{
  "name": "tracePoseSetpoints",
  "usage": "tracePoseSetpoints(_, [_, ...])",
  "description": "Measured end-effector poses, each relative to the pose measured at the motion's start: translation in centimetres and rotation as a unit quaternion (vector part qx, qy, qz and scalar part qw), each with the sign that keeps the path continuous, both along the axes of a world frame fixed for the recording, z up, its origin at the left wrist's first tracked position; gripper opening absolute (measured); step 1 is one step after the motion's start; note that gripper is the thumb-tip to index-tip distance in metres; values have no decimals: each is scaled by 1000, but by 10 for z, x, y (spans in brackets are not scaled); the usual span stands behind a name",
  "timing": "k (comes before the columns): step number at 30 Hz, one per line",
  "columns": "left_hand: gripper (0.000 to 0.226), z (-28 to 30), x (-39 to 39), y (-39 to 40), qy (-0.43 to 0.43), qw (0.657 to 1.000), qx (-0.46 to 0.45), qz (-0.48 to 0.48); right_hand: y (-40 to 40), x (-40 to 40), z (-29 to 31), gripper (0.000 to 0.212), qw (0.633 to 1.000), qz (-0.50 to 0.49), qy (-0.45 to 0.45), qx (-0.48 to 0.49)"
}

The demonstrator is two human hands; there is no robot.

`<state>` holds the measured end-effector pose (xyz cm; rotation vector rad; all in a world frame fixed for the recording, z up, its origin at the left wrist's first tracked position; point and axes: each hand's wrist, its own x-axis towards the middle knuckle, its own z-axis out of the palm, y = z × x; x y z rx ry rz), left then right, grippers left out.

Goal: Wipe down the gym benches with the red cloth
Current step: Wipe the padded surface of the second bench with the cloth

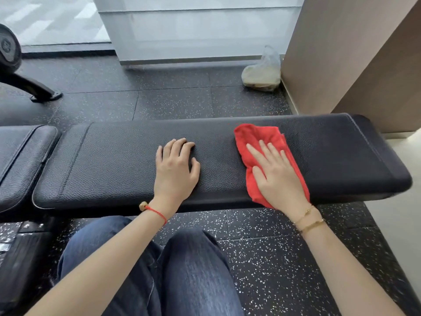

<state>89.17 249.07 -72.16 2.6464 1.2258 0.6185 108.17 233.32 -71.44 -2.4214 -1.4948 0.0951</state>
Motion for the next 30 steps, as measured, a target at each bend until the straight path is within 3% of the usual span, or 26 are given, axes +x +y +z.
tracePoseSetpoints(8, [40, 1, 2, -1, 9, 1000, 5, 2, 35, 73, 8, 56, 982, -186, -22, -38])
tracePoseSetpoints(15, [39, 2, 3, 0, 18, 1000, 8, 0, 91, 17, 5, 58, 997, -56, -32, -30])
tracePoseSetpoints(22, [39, 6, -2, 5, 19, 1000, -11, -20, 80, -25, 5, 55, 997, 71, -29, -16])
tracePoseSetpoints(30, [37, 21, -55, 52, 32, 999, -31, -24, 134, -26, 8, 55, 999, -17, -35, -27])
